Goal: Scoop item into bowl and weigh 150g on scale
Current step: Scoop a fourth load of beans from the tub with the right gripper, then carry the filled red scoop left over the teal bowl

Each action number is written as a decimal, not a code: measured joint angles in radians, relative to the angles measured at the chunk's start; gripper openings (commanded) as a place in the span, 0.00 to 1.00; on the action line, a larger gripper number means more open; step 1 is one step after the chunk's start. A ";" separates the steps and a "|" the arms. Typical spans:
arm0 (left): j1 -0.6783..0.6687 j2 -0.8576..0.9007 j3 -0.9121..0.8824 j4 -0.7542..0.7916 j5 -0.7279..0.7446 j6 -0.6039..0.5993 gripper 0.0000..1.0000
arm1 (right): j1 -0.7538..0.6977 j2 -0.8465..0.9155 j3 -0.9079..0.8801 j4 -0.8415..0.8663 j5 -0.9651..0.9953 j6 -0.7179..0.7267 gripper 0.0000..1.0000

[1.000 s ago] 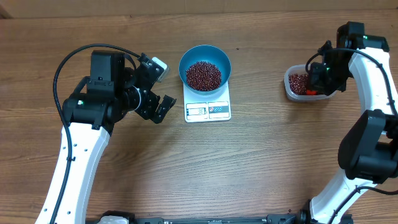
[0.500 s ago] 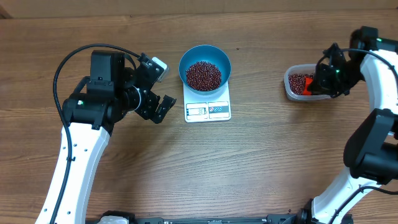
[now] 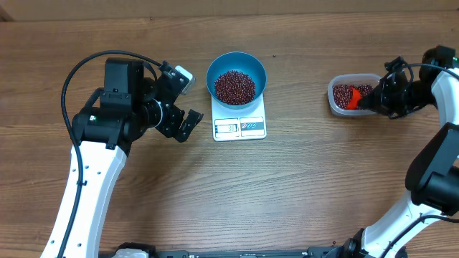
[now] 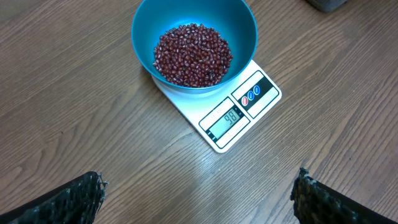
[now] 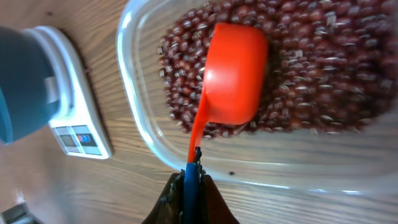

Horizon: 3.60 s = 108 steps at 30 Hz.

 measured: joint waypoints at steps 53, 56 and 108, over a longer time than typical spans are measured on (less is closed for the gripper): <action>0.000 0.000 0.000 0.000 0.000 0.000 1.00 | -0.210 0.000 -0.051 -0.143 -0.475 -0.118 0.04; 0.000 0.000 0.000 0.000 0.000 0.000 0.99 | -0.210 0.000 -0.051 -0.174 -0.525 -0.157 0.04; 0.000 0.000 0.000 0.000 0.000 0.000 0.99 | 0.536 0.001 0.201 0.098 -0.359 0.229 0.04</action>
